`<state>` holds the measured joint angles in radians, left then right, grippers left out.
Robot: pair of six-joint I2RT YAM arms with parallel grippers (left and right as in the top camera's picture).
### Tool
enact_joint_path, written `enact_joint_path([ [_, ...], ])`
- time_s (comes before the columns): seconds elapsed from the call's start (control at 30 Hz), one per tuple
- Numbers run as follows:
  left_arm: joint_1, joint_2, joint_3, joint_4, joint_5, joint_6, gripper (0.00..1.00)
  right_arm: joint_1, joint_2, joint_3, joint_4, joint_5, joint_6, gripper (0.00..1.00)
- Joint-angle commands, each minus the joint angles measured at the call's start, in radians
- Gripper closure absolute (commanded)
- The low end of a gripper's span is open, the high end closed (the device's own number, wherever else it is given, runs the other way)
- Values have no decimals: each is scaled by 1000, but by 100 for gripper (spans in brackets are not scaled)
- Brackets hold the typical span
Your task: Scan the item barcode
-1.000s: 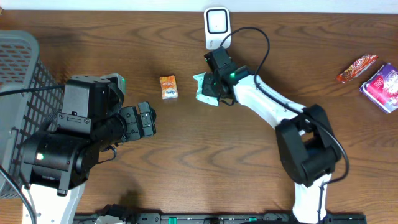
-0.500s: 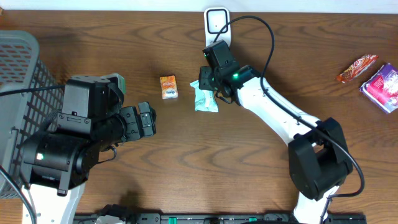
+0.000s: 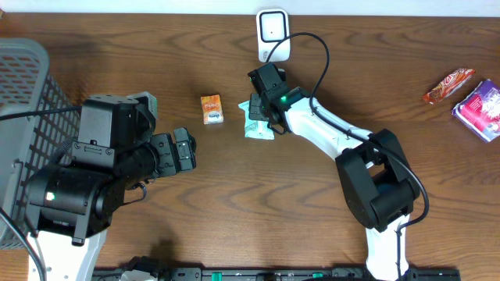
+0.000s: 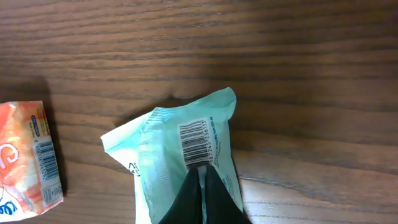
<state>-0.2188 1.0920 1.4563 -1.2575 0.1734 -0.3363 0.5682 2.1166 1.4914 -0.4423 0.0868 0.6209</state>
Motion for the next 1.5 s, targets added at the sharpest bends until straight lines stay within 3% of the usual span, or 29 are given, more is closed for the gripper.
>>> enact_joint_path([
  [0.0, 0, 0, 3, -4, -6, 10, 2, 8, 27, 1, -22, 9, 10, 99],
  [0.37, 0, 0, 3, -4, -6, 10, 2, 2, -228, 20, -187, 0, 3, 99],
  [0.9, 0, 0, 3, -4, -6, 10, 2, 47, 39, 10, -177, -29, 88, 99],
  [1.23, 0, 0, 3, -4, -6, 10, 2, 18, -144, 59, -300, -84, -39, 99],
  [1.47, 0, 0, 3, -4, -6, 10, 2, 35, -166, 58, -293, -6, -42, 82],
])
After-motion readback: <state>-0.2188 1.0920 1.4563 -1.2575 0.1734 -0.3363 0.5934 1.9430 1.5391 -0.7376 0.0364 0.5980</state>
